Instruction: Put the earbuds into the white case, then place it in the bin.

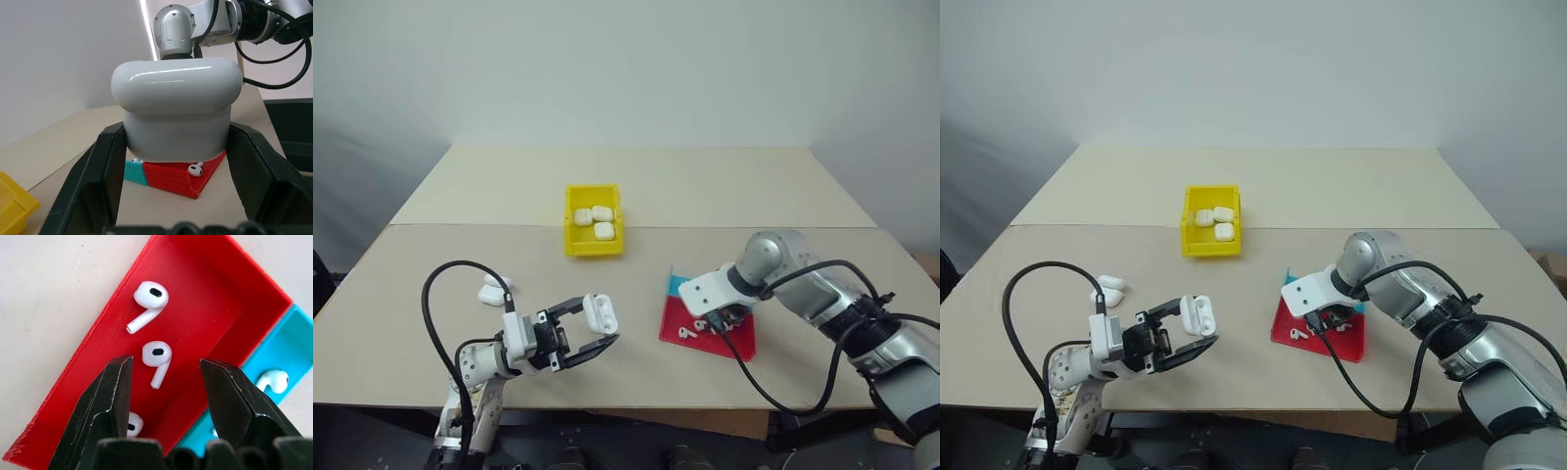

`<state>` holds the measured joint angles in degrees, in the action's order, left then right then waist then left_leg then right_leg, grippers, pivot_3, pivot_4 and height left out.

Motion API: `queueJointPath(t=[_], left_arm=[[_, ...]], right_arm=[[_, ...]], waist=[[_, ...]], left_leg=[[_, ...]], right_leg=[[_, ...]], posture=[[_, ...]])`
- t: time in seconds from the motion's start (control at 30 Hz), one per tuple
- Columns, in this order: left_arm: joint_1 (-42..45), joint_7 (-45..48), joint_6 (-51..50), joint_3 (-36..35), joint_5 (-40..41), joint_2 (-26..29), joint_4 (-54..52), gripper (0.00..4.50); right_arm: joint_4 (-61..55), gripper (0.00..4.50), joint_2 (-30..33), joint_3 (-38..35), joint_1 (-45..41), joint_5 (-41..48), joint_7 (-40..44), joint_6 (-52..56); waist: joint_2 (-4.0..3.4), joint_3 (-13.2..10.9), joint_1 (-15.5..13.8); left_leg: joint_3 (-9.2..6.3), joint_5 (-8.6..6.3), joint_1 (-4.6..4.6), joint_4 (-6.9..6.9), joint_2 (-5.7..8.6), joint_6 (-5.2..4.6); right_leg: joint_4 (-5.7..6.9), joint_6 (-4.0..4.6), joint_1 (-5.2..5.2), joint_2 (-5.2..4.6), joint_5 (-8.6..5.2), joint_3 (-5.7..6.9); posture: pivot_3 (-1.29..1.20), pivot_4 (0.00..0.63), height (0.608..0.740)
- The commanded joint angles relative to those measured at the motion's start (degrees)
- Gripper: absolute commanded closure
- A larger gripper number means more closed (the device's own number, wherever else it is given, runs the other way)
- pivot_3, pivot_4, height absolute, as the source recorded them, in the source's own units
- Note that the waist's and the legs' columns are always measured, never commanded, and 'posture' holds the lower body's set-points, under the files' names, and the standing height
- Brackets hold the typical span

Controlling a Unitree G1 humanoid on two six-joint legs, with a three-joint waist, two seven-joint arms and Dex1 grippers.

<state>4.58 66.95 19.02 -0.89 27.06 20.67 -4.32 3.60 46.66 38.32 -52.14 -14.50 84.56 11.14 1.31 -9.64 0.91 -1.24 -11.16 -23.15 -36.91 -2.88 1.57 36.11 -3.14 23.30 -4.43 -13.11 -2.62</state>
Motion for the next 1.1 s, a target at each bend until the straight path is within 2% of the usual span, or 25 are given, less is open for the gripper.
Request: queueJointPath(t=[0.03,0.4,1.0,1.1], left_arm=[[0.4,-1.1,1.7,-0.5,0.1,0.5,-2.3,1.73],[-0.1,-3.1,2.0,-0.2,-0.5,1.4,-2.7,1.73],[-0.4,-4.2,1.0,0.8,0.1,1.9,-3.8,1.73],[-0.5,-4.3,0.9,0.8,0.0,2.1,-3.8,1.73]], right_arm=[[0.8,1.87,-0.8,-1.1,-1.7,-1.3,1.6,-2.6],[4.4,1.87,-3.7,-1.7,-2.0,-4.4,1.8,-5.2],[5.0,1.87,-4.4,-2.8,-1.9,-5.9,1.8,-4.8],[5.0,2.46,-4.5,-3.0,-1.9,-6.2,1.5,-4.8]], waist=[[0.0,0.0,0.0],[-0.01,0.0,0.0],[-0.01,0.0,0.0],[-0.01,0.0,0.0]], left_leg=[[0.0,0.0,0.0,0.0,0.0,0.0],[0.0,0.0,0.01,0.0,0.0,0.0],[0.01,0.0,0.01,0.02,0.0,0.0],[0.0,0.0,0.0,0.02,0.0,0.0]], right_leg=[[0.0,0.0,0.0,0.0,0.0,0.0],[0.01,0.01,0.0,0.0,0.01,0.0],[0.0,0.01,0.0,0.0,0.0,0.0],[-0.01,0.0,0.0,0.0,0.0,0.0]], posture=[[0.0,0.15,0.74],[0.0,0.15,0.74],[0.0,0.15,0.74],[0.0,0.15,0.74]])
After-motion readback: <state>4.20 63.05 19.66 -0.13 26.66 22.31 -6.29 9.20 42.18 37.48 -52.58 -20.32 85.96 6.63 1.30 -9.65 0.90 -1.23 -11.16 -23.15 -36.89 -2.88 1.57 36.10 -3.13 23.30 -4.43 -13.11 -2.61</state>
